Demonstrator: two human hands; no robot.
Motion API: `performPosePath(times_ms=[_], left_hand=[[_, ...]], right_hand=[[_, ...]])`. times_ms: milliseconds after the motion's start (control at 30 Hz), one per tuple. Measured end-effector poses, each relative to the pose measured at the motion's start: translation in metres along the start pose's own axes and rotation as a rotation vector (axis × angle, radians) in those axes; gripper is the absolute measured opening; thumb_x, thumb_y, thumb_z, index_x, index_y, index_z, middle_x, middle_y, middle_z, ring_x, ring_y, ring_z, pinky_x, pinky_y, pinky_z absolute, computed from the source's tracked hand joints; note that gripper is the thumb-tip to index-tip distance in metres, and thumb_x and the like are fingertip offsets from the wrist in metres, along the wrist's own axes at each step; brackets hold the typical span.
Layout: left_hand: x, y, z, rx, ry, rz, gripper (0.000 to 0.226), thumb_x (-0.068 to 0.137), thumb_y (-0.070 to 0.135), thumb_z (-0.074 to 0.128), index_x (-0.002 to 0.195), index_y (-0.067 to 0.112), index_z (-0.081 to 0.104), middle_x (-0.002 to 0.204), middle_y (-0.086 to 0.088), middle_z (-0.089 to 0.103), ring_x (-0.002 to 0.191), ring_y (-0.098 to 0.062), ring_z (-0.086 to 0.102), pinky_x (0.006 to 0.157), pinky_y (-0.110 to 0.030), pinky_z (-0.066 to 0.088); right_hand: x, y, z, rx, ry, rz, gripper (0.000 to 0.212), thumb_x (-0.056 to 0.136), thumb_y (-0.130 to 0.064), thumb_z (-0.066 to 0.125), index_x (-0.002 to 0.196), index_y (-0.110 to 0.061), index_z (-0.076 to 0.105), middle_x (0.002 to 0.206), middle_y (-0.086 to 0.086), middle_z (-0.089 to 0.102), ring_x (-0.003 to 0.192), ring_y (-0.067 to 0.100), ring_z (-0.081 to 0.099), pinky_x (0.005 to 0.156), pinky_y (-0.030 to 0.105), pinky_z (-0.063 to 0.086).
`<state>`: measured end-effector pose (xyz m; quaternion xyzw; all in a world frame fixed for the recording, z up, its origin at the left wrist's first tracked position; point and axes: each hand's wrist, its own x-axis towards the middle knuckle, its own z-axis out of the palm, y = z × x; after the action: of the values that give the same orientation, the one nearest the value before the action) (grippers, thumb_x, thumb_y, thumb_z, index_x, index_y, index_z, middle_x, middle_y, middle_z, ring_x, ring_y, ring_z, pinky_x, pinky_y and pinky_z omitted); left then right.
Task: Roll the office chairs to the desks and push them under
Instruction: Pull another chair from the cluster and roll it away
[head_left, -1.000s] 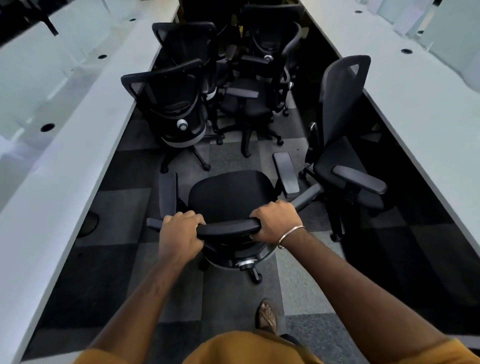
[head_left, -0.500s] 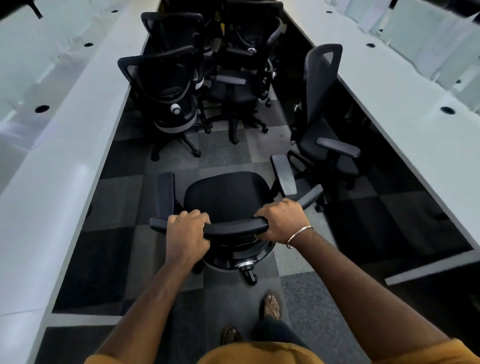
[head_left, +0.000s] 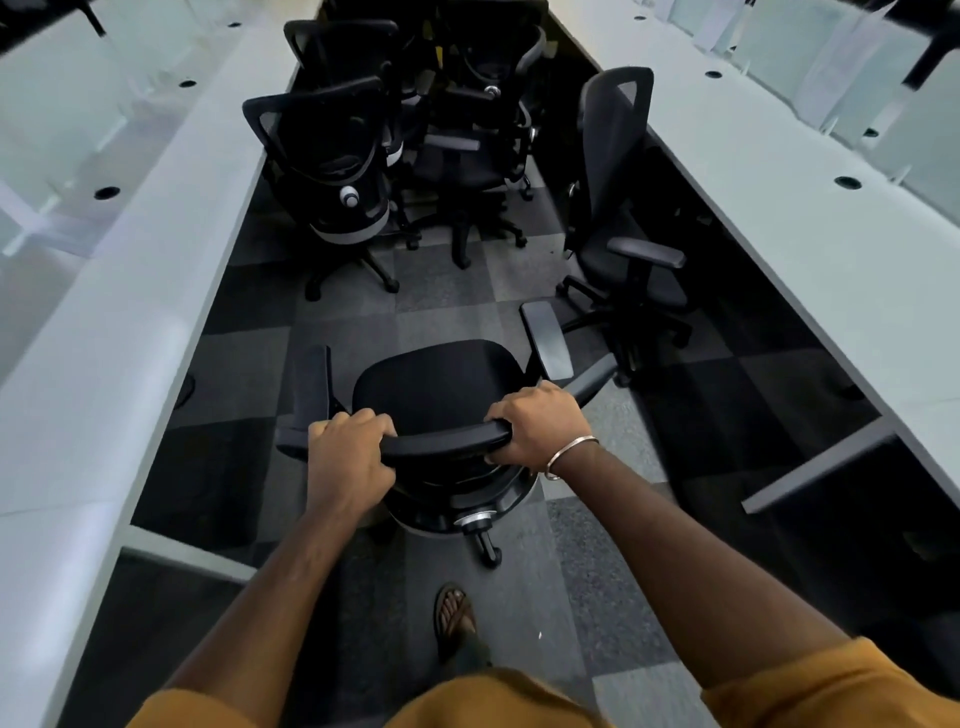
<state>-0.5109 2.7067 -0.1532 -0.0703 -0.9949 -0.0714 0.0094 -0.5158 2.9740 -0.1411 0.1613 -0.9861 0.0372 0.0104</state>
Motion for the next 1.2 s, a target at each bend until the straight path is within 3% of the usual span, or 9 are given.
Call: performPosePath(times_ms=[333,600,767,1033,1200], left_hand=[[-0.156,0.027,0.001,0.047,0.014,-0.073,0.033,0.067,0.017,0.083,0.083,0.038,0.063,0.074,0.016,0.05,0.075,-0.01,0.047,0.085,-0.036,0.034],[-0.264,0.024,-0.007,0.039,0.04,-0.049,0.033,0.064,0.014,0.081,0.081,0.035,0.064,0.073,0.015,0.049,0.073,-0.012,0.046,0.083,-0.037,0.038],[-0.326,0.014,-0.005,0.028,0.088,0.025,0.036,0.06,0.011,0.081,0.086,0.03,0.066,0.076,0.015,0.051,0.074,-0.016,0.051,0.08,-0.038,0.038],[-0.425,0.012,-0.013,0.055,0.008,0.15,0.028,0.066,0.019,0.077,0.084,0.029,0.058,0.076,0.012,0.051,0.075,-0.018,0.055,0.073,-0.034,0.034],[-0.479,0.026,-0.007,0.077,-0.028,0.244,0.024,0.068,0.028,0.077,0.081,0.027,0.056,0.075,0.01,0.053,0.071,-0.017,0.054,0.067,-0.033,0.041]], right_hand=[[-0.132,-0.04,-0.001,0.0,-0.06,-0.048,0.041,0.066,-0.065,0.071,0.093,-0.033,0.072,0.085,-0.008,0.069,0.088,0.017,0.067,0.083,0.037,0.043],[-0.231,-0.094,0.007,0.061,0.004,0.0,0.04,0.061,-0.063,0.073,0.088,-0.033,0.071,0.08,-0.011,0.064,0.083,0.016,0.063,0.079,0.037,0.043],[-0.292,-0.133,0.014,0.13,0.106,0.082,0.039,0.059,-0.058,0.074,0.089,-0.033,0.069,0.083,-0.013,0.058,0.085,0.016,0.056,0.082,0.037,0.04],[-0.386,-0.187,0.01,0.114,0.097,0.132,0.041,0.067,-0.054,0.073,0.104,-0.038,0.067,0.099,-0.015,0.06,0.101,0.016,0.054,0.094,0.034,0.034],[-0.441,-0.197,0.007,0.112,0.112,0.121,0.04,0.068,-0.055,0.064,0.102,-0.033,0.069,0.1,-0.01,0.061,0.1,0.02,0.056,0.094,0.034,0.036]])
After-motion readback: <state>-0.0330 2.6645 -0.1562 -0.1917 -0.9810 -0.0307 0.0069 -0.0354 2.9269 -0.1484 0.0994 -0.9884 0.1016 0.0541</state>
